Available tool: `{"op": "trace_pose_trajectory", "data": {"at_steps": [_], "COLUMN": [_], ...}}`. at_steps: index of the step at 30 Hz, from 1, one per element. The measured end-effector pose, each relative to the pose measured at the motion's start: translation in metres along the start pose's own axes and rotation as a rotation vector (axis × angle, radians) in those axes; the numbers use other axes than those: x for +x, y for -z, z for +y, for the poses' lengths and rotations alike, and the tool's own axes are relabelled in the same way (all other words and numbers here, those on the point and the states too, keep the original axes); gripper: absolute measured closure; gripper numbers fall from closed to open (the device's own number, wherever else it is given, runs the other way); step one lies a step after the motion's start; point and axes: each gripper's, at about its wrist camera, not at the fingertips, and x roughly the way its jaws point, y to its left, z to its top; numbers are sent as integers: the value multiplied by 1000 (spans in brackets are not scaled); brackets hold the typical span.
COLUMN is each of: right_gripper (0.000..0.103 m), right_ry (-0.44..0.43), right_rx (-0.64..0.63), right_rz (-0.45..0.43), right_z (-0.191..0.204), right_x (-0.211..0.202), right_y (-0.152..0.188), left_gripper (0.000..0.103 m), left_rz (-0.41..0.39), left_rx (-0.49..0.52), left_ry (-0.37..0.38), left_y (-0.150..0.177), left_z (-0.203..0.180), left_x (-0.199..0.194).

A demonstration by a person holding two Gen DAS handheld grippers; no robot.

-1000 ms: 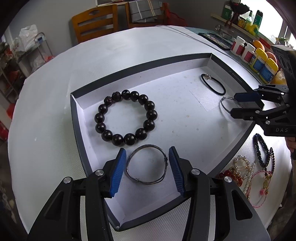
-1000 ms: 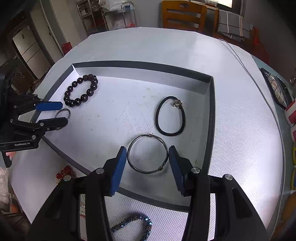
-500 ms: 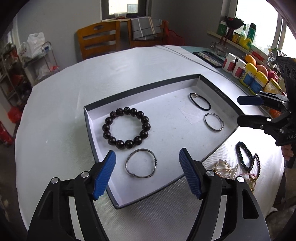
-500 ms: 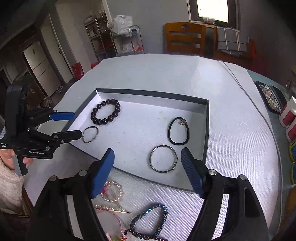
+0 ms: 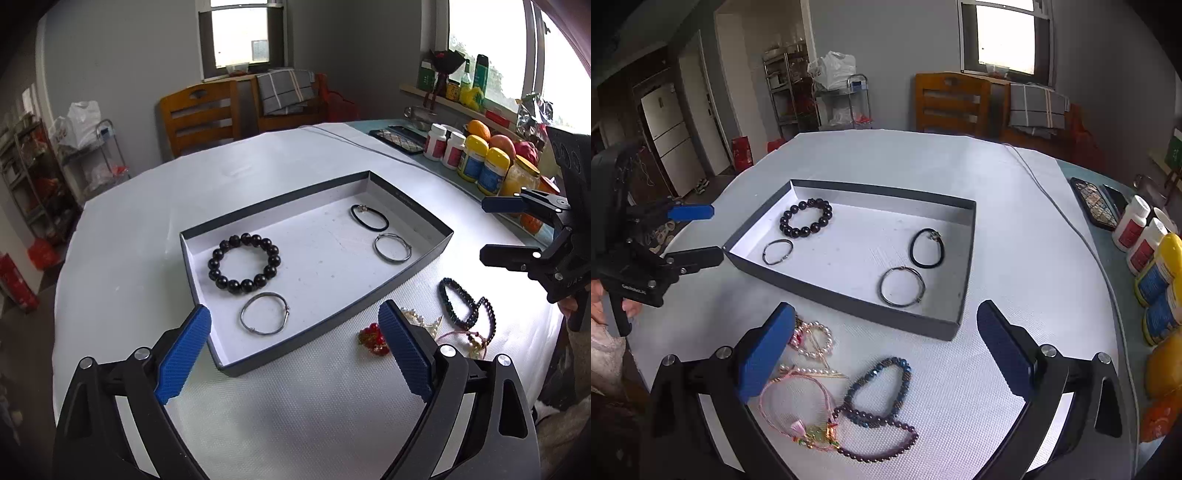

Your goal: Organize jewelry

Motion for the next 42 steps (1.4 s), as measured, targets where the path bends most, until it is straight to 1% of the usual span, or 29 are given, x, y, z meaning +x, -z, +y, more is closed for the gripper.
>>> {"op": "trace_pose_trajectory", "data": {"at_steps": [3, 6, 9, 16, 19, 21, 23, 24, 25, 27, 28, 29, 30, 31, 32, 33, 34, 35, 36, 37, 38, 40, 42], "right_gripper": [6, 6, 6, 6, 6, 6, 6, 6, 6, 6, 6, 6, 6, 8, 9, 13, 20, 23, 28, 33, 35, 44, 48], "right_ry": [29, 42, 46, 55, 50, 35, 24, 22, 21, 19, 17, 15, 16, 18, 19, 19, 20, 23, 22, 19, 17, 18, 24], "right_rx": [3, 10, 27, 44, 43, 41, 34, 30, 27, 19, 12, 6, -1, -7, -13, -17, -19, -16, -8, 2, 10, 16, 15], "right_rz": [10, 16, 25, 48, 61, 67, 74, 80, 85, 92, 93, 92, 90, 90, 90, 93, 96, 96, 97, 100, 102, 108, 116], "right_z": [-5, -9, -12, -18, -17, -15, -12, -10, -9, -6, -5, -3, -2, -1, 0, 1, 1, 1, -1, -2, -4, -5, -6], "right_x": [-2, -5, -8, -14, -16, -17, -16, -15, -13, -10, -9, -8, -7, -6, -5, -3, -2, 0, 1, 3, 4, 7, 10], "right_y": [15, 28, 40, 65, 74, 80, 84, 86, 88, 90, 90, 91, 91, 92, 93, 93, 94, 94, 94, 93, 93, 92, 92], "left_gripper": [8, 7, 7, 7, 7, 7, 7, 7, 9, 11, 14, 24, 31, 41, 42, 43, 47, 51, 58, 62, 64, 69, 74], "left_rz": [-15, -25, -28, 8, 44, 54, 47, 52, 60, 70, 72, 70, 76, 86, 98, 105, 106, 106, 114, 120, 115, 118, 120], "left_rx": [8, 10, 34, 22, 22, 22, -5, -19, -25, -23, -16, -9, -5, -8, -15, -19, -20, -16, -9, -3, 3, 10, 15], "left_ry": [-24, -35, -51, 51, 99, 104, 102, 115, 133, 137, 137, 138, 140, 149, 158, 162, 162, 163, 161, 153, 145, 138, 133], "left_y": [7, 16, 27, 50, 60, 65, 69, 70, 71, 71, 71, 71, 70, 69, 68, 67, 66, 66, 66, 67, 67, 67, 68], "left_z": [-9, -18, -30, -57, -71, -79, -83, -85, -88, -95, -98, -102, -103, -104, -104, -104, -104, -104, -105, -106, -107, -106, -103], "left_x": [-4, -5, -4, 1, 8, 12, 13, 14, 16, 18, 20, 21, 23, 25, 28, 31, 33, 34, 36, 39, 38, 37, 36]}}
